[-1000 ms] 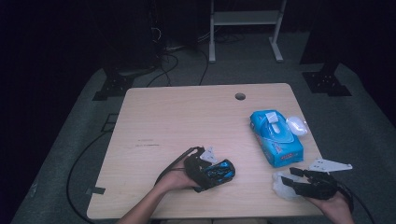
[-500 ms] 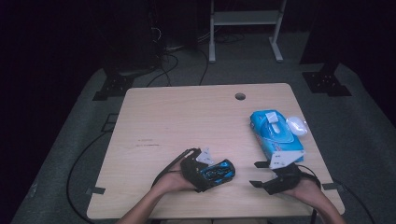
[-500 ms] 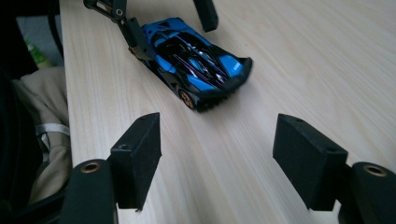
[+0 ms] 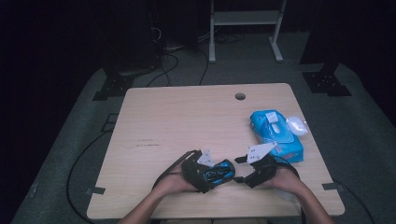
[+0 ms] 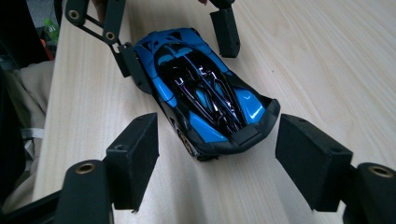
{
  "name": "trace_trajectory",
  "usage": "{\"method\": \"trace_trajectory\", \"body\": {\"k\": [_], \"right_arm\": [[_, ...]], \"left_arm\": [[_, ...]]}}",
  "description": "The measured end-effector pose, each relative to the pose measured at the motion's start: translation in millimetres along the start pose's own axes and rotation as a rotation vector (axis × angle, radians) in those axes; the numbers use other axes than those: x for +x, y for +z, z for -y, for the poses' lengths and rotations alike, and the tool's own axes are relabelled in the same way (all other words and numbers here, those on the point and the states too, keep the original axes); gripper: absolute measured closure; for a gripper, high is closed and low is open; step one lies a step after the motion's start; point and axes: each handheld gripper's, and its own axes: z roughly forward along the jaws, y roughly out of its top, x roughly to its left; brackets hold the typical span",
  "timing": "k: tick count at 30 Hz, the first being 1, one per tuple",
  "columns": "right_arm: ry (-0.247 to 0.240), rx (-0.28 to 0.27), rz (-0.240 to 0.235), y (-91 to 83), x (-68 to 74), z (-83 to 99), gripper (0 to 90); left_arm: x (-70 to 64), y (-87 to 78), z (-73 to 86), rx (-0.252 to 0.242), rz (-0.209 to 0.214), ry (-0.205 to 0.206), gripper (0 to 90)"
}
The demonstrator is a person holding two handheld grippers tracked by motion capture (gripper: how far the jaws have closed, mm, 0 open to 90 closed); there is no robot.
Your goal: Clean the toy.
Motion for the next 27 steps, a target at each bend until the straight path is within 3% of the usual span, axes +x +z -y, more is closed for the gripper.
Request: {"method": "trace_trajectory", "body": {"k": [10,16,19,21,27], "right_arm": [[-0.02,0.011,0.0,8.1,-2.9,0.8,29.4],[-0.02,0.004,0.0,3.0,-0.3,0.7,29.1],[-0.021,-0.009,0.001,-0.7,2.0,0.2,28.8],[-0.023,-0.015,0.003,-3.3,3.9,-0.4,28.6],[-0.017,-0.035,0.009,-12.6,9.8,-0.5,27.6]], "left_arm": [[3.2,8.4,-2.8,0.021,0.01,-0.014,14.4],[3.5,14.3,-8.5,0.048,0.017,0.001,15.7],[1.9,13.5,-11.7,0.054,0.037,0.018,22.9],[1.2,13.8,-14.0,0.075,0.03,0.023,24.2],[1.7,13.8,-19.0,0.118,0.035,0.015,24.6]]}}
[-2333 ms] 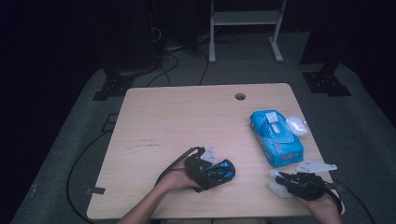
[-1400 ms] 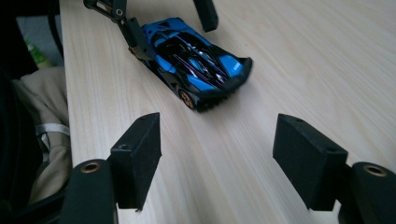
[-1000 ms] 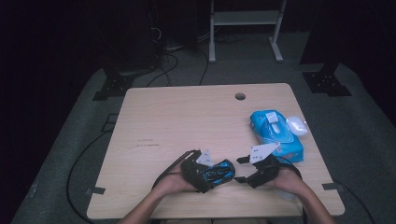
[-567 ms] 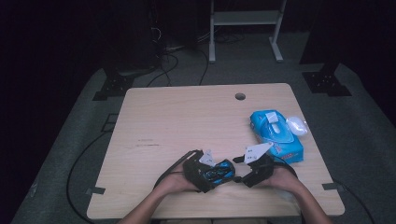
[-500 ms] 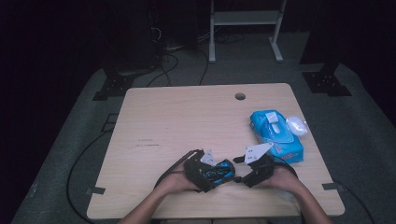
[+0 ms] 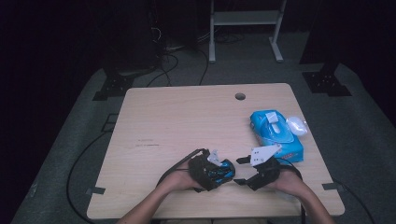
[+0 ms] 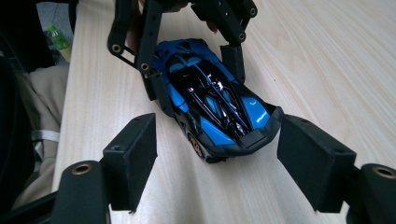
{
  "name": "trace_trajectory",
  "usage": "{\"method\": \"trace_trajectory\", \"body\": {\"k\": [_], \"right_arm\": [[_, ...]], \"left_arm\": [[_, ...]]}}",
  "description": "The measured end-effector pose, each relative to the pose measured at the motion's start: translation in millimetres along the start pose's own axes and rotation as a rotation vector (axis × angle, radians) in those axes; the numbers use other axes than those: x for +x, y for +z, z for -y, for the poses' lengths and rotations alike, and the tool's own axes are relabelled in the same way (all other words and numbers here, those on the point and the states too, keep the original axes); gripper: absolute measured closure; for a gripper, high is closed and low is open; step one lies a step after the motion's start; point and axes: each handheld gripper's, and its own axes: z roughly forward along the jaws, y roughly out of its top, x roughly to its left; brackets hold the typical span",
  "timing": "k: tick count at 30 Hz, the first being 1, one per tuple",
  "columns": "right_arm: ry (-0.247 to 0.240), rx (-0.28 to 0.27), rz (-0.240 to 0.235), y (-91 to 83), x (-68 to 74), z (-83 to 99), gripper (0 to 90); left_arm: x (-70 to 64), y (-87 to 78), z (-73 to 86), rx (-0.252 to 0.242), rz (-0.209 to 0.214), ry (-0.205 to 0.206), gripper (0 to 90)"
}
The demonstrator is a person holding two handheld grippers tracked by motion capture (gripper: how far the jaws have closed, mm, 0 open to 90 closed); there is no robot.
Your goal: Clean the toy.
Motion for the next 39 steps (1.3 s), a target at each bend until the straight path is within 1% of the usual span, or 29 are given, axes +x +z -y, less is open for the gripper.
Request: {"method": "trace_trajectory", "body": {"k": [1,3,7,13,14,15,16,17,18,19,22,25,26,29,34,36,39], "right_arm": [[0.002,-0.01,0.002,-2.1,0.8,0.6,27.6],[0.015,-0.032,0.006,-5.8,3.0,2.9,27.5],[0.031,-0.042,0.016,-10.6,6.4,9.2,26.4],[0.057,-0.063,0.033,-17.7,7.7,17.1,26.1],[0.058,-0.064,0.036,-18.7,7.6,17.8,26.1],[0.061,-0.066,0.038,-19.4,7.8,18.3,25.8],[0.062,-0.066,0.04,-20.2,8.0,18.8,25.5],[0.064,-0.069,0.042,-20.6,8.0,19.4,25.5],[0.066,-0.069,0.043,-20.8,8.1,19.8,25.4],[0.068,-0.066,0.043,-20.8,8.3,20.2,25.4],[0.075,-0.064,0.046,-21.1,8.7,21.1,25.0],[0.078,-0.063,0.047,-21.3,8.4,23.2,24.9],[0.079,-0.063,0.048,-21.6,8.3,23.8,25.0],[0.086,-0.071,0.053,-23.2,8.0,25.2,25.0],[0.091,-0.073,0.059,-24.8,7.9,27.3,24.7],[0.096,-0.074,0.061,-25.8,8.0,28.3,24.7],[0.104,-0.08,0.068,-27.9,8.3,29.7,24.7]], "left_arm": [[0.0,0.0,0.0,0.0,0.0,0.0,24.9],[0.3,-0.9,-1.2,0.018,0.0,0.006,25.5],[0.8,-1.9,-2.0,0.035,0.002,0.02,25.7],[0.0,-2.7,-2.6,0.036,0.002,0.033,26.0],[-0.1,-3.7,-2.6,0.024,0.001,0.033,26.1],[1.4,-6.1,-3.0,0.005,0.022,0.022,27.5],[1.9,-6.9,-3.2,0.002,0.038,0.02,27.6],[0.4,-5.9,-3.5,0.008,0.032,0.022,27.6],[-0.6,-4.6,-3.9,0.032,0.02,0.042,27.6],[-1.1,-4.4,-4.3,0.034,0.018,0.046,27.5],[-1.2,-4.2,-4.0,0.029,0.015,0.049,27.6],[-0.4,-4.9,-3.6,0.029,0.02,0.047,27.6],[-0.4,-4.8,-3.2,0.023,0.022,0.04,27.6],[1.1,-5.5,-3.4,0.031,0.031,0.044,27.6],[2.3,-7.9,-4.8,0.025,0.038,0.038,27.6],[4.2,-10.0,-6.2,0.02,0.039,0.035,27.6],[10.7,-14.9,-9.6,0.015,0.037,0.032,27.6]]}}
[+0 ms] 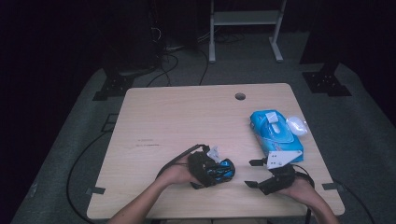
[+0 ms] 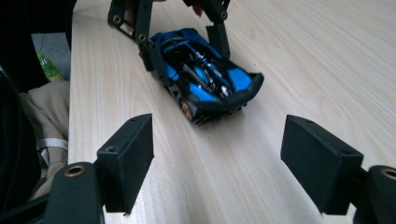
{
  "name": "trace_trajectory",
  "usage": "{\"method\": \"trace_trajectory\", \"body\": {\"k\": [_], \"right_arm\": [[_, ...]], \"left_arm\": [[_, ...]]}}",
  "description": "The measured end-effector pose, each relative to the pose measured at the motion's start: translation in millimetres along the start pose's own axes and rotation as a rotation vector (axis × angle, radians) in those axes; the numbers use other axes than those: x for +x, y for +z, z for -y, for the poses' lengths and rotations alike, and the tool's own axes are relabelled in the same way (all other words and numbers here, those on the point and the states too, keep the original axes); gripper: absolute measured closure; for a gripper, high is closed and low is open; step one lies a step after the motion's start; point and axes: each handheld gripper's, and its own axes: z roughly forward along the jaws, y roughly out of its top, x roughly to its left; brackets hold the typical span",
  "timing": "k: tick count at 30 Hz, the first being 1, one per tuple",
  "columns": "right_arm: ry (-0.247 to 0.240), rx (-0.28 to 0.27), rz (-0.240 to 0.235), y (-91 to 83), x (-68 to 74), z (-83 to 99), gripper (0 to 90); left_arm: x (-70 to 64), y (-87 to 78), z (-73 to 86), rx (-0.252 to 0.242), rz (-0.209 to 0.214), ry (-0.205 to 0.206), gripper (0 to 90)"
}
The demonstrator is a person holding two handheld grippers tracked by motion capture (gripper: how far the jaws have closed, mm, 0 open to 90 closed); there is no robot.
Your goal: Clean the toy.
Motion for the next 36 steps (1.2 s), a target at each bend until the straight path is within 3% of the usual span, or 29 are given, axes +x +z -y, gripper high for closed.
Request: {"method": "trace_trajectory", "body": {"k": [7,17,30,36], "right_arm": [[0.019,-0.013,0.012,-4.7,-1.8,3.3,24.5],[0.05,-0.028,0.028,-8.8,-7.9,8.6,24.1],[0.085,-0.043,0.066,-18.8,-8.7,10.3,23.3],[0.096,-0.052,0.092,-24.6,-10.1,11.9,23.3]], "left_arm": [[28.0,-8.4,-8.7,-0.006,-0.021,-0.002,27.6],[62.1,0.8,-20.2,0.021,-0.053,-0.02,27.6],[66.3,16.8,-20.2,0.06,-0.039,-0.017,27.5],[68.4,19.1,-18.8,0.044,-0.024,-0.028,27.4]]}}
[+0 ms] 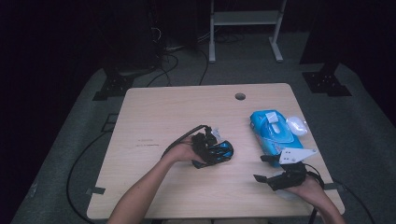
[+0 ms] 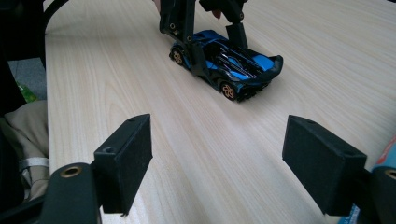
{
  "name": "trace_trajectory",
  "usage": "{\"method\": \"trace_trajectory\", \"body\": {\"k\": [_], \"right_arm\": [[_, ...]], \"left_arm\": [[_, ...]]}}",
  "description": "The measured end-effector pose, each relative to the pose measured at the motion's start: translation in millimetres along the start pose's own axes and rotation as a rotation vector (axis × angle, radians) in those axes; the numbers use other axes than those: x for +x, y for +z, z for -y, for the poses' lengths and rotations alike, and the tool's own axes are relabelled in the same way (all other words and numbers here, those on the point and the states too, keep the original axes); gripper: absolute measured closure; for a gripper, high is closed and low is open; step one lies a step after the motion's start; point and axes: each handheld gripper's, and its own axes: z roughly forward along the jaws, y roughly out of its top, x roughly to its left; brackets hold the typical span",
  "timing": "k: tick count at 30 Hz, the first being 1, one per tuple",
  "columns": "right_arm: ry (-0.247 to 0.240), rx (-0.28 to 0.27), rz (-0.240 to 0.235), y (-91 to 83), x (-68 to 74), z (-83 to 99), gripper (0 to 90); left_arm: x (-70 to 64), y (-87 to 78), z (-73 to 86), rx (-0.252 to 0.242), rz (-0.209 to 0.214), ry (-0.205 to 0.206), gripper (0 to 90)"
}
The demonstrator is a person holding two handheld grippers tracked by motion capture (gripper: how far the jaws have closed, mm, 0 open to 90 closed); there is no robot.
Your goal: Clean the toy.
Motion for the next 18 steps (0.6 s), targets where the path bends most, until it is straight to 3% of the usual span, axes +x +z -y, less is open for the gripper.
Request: {"method": "trace_trajectory", "body": {"k": [3,9,18], "right_arm": [[0.001,-0.006,0.004,-0.4,-0.3,0.0,23.3],[0.008,-0.007,0.008,1.2,-1.2,-1.4,23.3],[0.021,-0.009,0.02,3.1,-2.0,-3.0,22.8]], "left_arm": [[-0.3,-0.3,0.5,-0.006,0.0,-0.008,27.0],[0.0,-15.6,1.1,-0.068,-0.022,-0.04,19.6],[-10.0,-30.7,10.5,-0.122,-0.053,-0.04,17.5]]}}
